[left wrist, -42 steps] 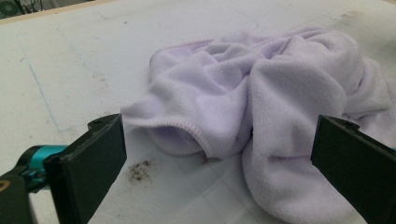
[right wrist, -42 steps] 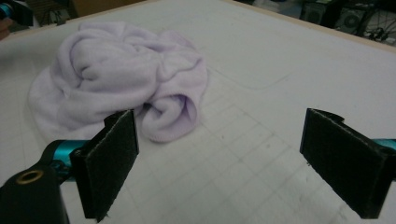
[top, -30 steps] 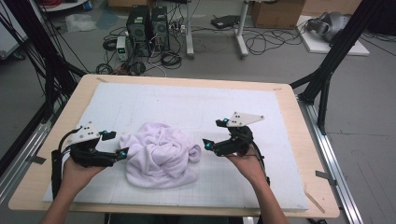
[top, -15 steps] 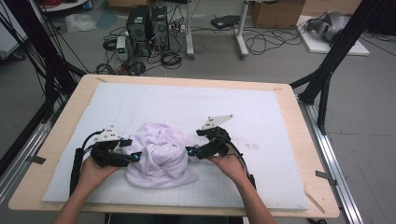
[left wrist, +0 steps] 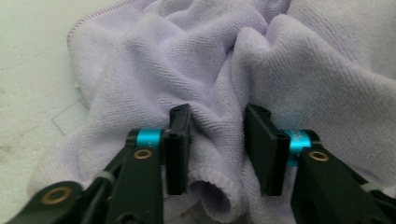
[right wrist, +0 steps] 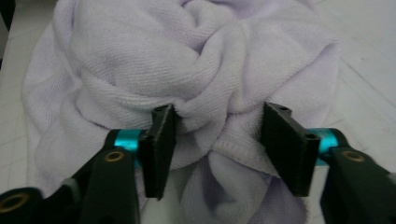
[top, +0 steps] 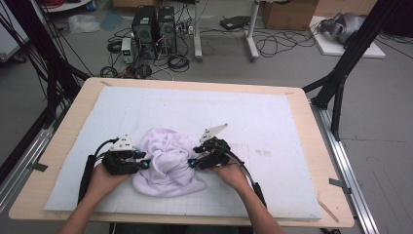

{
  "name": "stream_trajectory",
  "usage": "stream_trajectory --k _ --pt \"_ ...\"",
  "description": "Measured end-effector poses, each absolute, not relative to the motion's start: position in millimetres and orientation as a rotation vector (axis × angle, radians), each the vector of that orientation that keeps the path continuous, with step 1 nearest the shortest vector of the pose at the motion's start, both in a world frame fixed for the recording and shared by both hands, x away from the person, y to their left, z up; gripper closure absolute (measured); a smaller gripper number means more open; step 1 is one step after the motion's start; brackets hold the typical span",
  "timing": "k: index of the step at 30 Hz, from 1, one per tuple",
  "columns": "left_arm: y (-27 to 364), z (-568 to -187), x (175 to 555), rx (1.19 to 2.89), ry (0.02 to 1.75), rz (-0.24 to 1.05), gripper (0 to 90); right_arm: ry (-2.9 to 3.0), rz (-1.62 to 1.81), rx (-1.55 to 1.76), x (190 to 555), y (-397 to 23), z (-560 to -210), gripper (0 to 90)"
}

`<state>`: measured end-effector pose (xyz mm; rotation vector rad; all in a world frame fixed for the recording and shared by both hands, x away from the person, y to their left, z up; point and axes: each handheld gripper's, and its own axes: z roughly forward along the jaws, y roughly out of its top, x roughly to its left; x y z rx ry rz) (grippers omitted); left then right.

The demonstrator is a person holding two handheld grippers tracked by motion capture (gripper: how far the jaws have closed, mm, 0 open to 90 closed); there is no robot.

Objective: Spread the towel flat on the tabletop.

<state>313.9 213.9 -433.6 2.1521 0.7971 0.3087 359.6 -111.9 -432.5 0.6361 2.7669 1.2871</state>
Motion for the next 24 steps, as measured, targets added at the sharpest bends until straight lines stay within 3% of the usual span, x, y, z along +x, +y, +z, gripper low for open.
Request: stream_trajectory --k 2,3,8,15,24 --pt "213 -433 313 2.157 0.791 0.309 69.1 2.787 1.261 0.619 360 -111 -435 57.0" --pt "213 -433 313 2.157 0.791 0.309 71.0 2.787 1.261 0.619 360 -111 -435 57.0" --pt "211 -428 312 2.169 0.781 0.297 77.0 2.789 1.238 0.579 358 -115 -429 78.8" --pt "203 -411 311 2.151 0.745 0.289 79.7 2.721 1.315 0.571 350 -133 -405 81.8" --pt "172 -360 296 2.104 0.591 0.306 80.4 2.573 1.307 0.513 319 -188 -347 82.1"
